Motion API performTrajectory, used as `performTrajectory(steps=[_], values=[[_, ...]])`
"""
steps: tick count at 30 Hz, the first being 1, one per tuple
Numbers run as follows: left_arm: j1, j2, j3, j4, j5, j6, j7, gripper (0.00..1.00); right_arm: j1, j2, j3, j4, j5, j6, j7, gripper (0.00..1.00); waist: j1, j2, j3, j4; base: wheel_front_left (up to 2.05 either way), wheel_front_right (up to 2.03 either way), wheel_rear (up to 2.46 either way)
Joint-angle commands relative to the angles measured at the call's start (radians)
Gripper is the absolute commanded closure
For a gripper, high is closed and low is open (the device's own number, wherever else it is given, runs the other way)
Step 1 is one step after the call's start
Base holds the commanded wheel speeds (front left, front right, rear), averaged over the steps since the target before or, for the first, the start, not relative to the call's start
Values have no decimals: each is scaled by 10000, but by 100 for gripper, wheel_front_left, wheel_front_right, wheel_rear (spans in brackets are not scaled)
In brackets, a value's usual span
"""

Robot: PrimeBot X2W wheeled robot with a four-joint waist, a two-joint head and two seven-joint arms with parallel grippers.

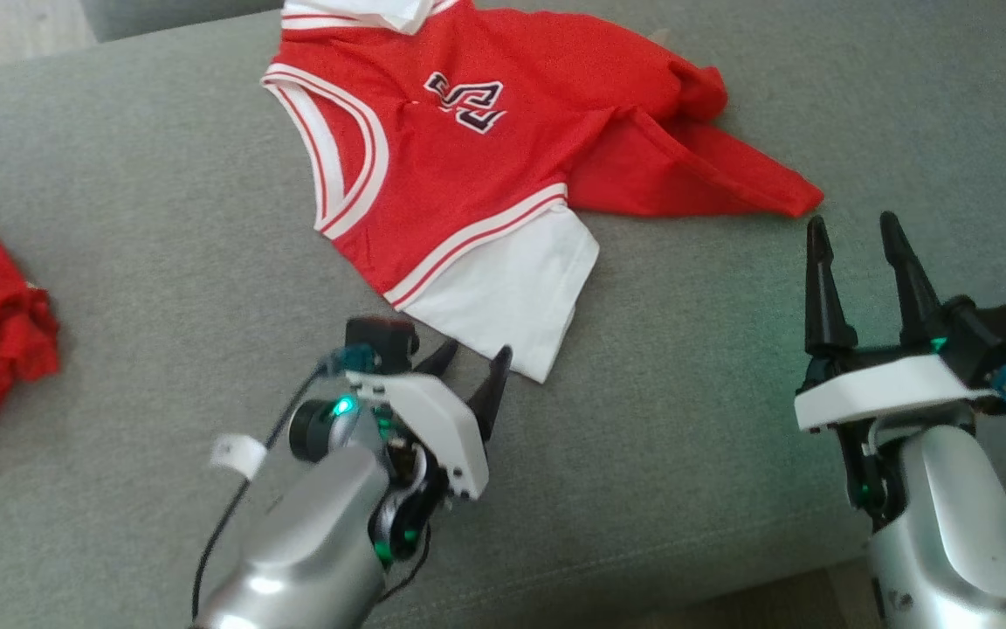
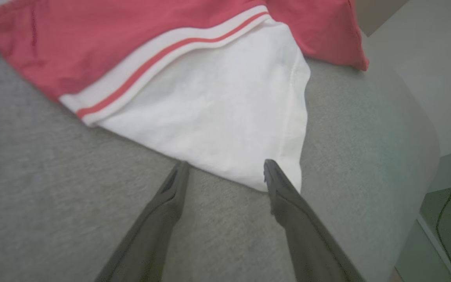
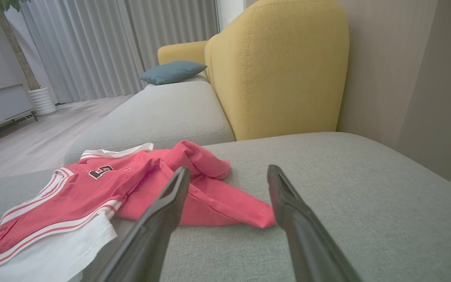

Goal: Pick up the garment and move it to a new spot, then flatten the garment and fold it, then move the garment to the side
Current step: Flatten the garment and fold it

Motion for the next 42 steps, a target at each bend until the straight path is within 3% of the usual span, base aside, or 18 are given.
performTrajectory(steps=[1, 13, 14, 15, 16, 17, 28, 42], values=[[-428, 22, 204, -131, -283, 48, 96, 0, -397, 8, 250, -332, 69, 39, -120, 0, 0, -1, 101, -118, 0, 0, 0], [-1045, 22, -630, 784, -1111, 408, 701, 0, -537, 11, 289, -233, 273, 39, -270, 0, 0, -1, 266, -374, 0, 0, 0], [-1058, 22, -742, 835, -1119, 388, 734, 6, -541, 11, 280, -217, 284, 39, -280, 0, 0, -1, 261, -362, 0, 0, 0], [-1073, 22, -846, 879, -1119, 367, 744, 55, -548, 11, 278, -198, 297, 39, -289, 0, 0, -1, 255, -351, 0, 0, 0], [-1086, 22, -939, 917, -1126, 339, 743, 85, -557, 11, 281, -177, 315, 39, -298, 0, 0, -1, 244, -337, 0, 0, 0], [-1102, 22, -1031, 955, -1121, 312, 736, 100, -566, 11, 280, -154, 331, 39, -306, 0, 0, -1, 230, -320, 0, 0, 0], [-1233, 109, -922, 1378, -976, 562, -843, 100, -458, 12, 172, 182, 288, 39, -347, 0, 0, -1, -434, 177, 0, 0, 0], [-360, 1369, -247, 1393, -1075, 1019, -1901, 100, 114, 12, 224, 766, 186, 39, -157, 0, 0, -1, -1708, 1063, 0, 0, 0]])
